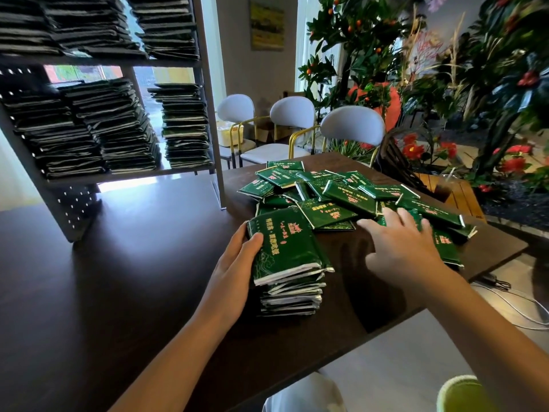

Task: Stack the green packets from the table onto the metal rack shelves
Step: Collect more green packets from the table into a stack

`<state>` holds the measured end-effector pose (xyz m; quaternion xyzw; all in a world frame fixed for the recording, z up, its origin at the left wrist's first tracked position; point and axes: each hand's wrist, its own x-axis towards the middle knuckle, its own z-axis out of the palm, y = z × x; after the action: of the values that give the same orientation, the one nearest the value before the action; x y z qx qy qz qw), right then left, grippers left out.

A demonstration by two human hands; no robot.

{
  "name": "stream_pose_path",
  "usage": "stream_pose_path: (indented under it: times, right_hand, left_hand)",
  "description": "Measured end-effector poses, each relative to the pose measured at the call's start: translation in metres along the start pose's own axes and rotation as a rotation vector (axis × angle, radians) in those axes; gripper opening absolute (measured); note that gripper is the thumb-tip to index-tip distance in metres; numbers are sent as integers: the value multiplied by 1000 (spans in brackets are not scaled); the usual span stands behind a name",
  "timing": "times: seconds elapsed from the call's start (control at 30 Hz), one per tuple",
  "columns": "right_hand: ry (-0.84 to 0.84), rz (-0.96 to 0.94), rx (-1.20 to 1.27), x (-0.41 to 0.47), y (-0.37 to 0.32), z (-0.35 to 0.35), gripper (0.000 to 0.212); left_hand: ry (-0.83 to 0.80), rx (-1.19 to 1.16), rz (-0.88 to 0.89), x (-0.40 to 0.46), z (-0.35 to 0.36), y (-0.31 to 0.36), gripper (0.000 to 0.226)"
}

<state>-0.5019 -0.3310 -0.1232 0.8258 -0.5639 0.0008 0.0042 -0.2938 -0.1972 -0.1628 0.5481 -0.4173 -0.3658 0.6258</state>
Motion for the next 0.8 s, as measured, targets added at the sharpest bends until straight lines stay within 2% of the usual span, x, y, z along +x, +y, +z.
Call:
stream_pose_path:
  times: [0.1,0.23,0.33,0.5,0.67,0.73,0.8]
  right_hand:
    - [-72,85,-65,5,8,13,61]
    - [123,25,-50,2,4,20,49]
    - [247,-48,80,-5,-5,18,43]
    - [499,-140,465,-19,-16,9,36]
    - [710,-364,754,-47,-42,-14,34]
    - [708,-464,758,-56,-56,-22,38]
    - [678,-556,664,-62,-71,-23,40]
  left_hand:
    - [9,6,-8,0,0,0,37]
    - [8,17,-7,1,-2,-3,38]
    - [1,27,-9,0,-2,-2,38]
    - [-13,22,-14,-1,-2,-1,36]
    - [-19,-11,-8,2,-4,-1,51]
    - [-13,-14,-9,3,-3,-1,54]
    - [-9,-62,-25,5,-1,-1,48]
